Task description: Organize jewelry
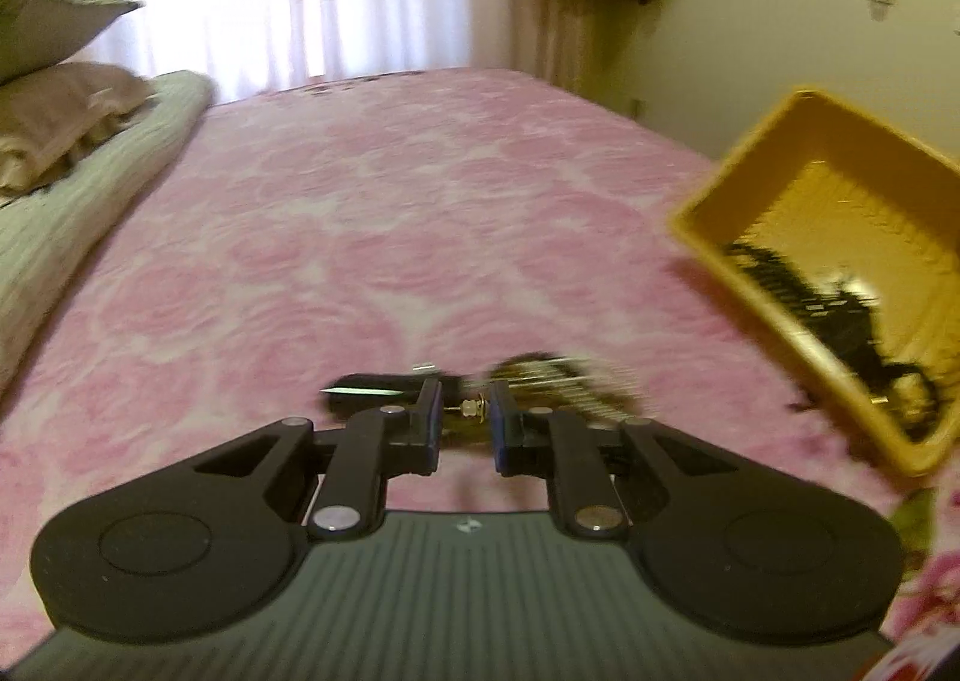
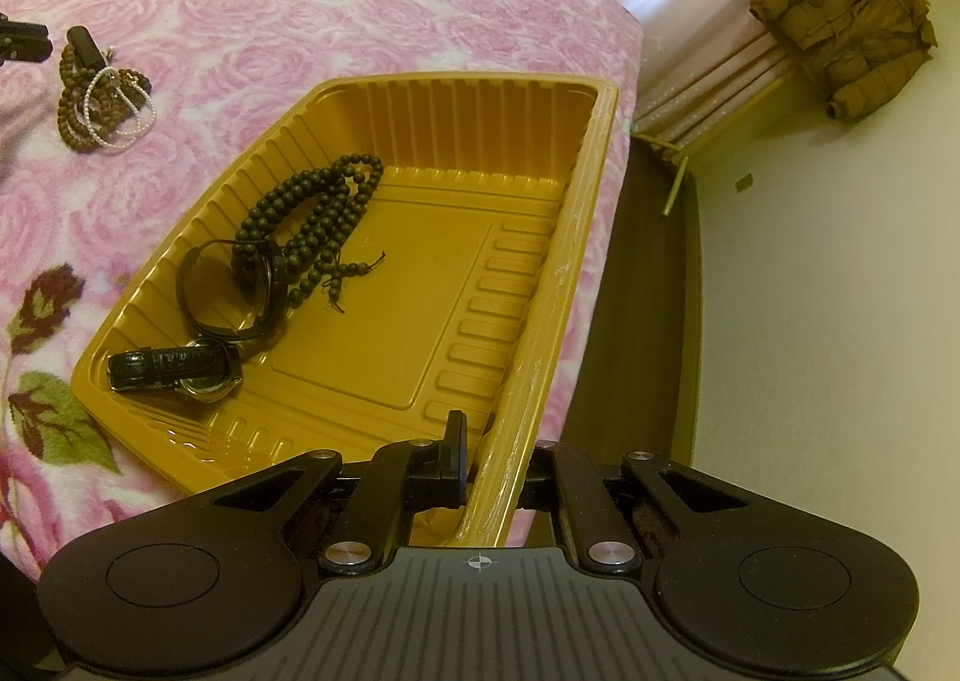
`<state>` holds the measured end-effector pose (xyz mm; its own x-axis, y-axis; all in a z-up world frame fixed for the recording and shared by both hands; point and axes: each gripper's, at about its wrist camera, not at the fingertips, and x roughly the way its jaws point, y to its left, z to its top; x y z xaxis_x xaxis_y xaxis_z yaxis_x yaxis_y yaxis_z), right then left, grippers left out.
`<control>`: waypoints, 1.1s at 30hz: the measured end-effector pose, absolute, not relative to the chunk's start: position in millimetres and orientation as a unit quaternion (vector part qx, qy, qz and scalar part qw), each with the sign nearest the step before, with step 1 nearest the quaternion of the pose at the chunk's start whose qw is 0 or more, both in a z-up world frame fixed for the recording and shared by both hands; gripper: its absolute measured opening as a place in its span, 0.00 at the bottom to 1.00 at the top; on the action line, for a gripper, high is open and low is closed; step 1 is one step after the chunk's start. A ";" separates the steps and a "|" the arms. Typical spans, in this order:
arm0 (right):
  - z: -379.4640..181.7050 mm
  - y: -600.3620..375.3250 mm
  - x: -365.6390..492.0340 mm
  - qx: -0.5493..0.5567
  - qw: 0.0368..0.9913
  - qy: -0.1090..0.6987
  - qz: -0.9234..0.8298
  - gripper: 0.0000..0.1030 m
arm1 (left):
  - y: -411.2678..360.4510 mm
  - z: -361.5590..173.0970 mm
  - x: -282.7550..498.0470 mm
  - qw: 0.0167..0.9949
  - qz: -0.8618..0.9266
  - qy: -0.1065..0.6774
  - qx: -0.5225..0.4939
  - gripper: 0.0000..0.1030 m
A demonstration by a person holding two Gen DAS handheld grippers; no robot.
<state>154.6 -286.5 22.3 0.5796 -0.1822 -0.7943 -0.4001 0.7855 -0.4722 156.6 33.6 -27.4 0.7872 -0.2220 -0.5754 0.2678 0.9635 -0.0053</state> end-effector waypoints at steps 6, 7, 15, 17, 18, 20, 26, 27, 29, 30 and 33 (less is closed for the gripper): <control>22.5 -286.4 154.4 -0.321 0.829 0.453 0.066 0.08 | -22.2 -17.7 149.4 0.934 -0.200 0.294 0.026 0.14; 22.5 -286.4 154.3 -0.321 0.829 0.453 0.066 0.08 | -32.3 -16.2 148.6 0.932 -0.211 0.293 0.027 0.14; 22.4 -287.5 154.9 -0.319 0.830 0.453 0.066 0.08 | -107.5 -5.9 141.7 0.912 -0.297 0.281 0.033 0.14; 22.6 -287.6 154.7 -0.319 0.830 0.453 0.066 0.08 | -122.7 -4.5 140.1 0.908 -0.311 0.277 0.042 0.14; 22.6 -287.3 154.4 -0.319 0.830 0.453 0.067 0.08 | -129.4 -4.3 139.6 0.906 -0.316 0.276 0.046 0.14; 22.5 -287.5 154.4 -0.318 0.830 0.453 0.067 0.08 | -138.8 -4.3 139.0 0.903 -0.327 0.273 0.050 0.14; 22.7 -287.6 154.2 -0.317 0.830 0.453 0.068 0.08 | -155.6 -5.0 137.1 0.897 -0.341 0.273 0.062 0.14; 22.8 -287.6 154.4 -0.317 0.830 0.454 0.068 0.08 | -155.6 -4.9 137.6 0.896 -0.342 0.274 0.063 0.14; 23.0 -288.0 154.5 -0.317 0.830 0.454 0.068 0.08 | -157.1 -5.3 138.7 0.896 -0.344 0.275 0.064 0.14; 23.0 -288.0 154.5 -0.317 0.830 0.454 0.068 0.08 | -157.8 -5.4 139.2 0.895 -0.344 0.275 0.064 0.14; 23.2 -288.0 154.9 -0.316 0.830 0.454 0.068 0.08 | -160.2 -5.7 139.9 0.894 -0.346 0.277 0.063 0.14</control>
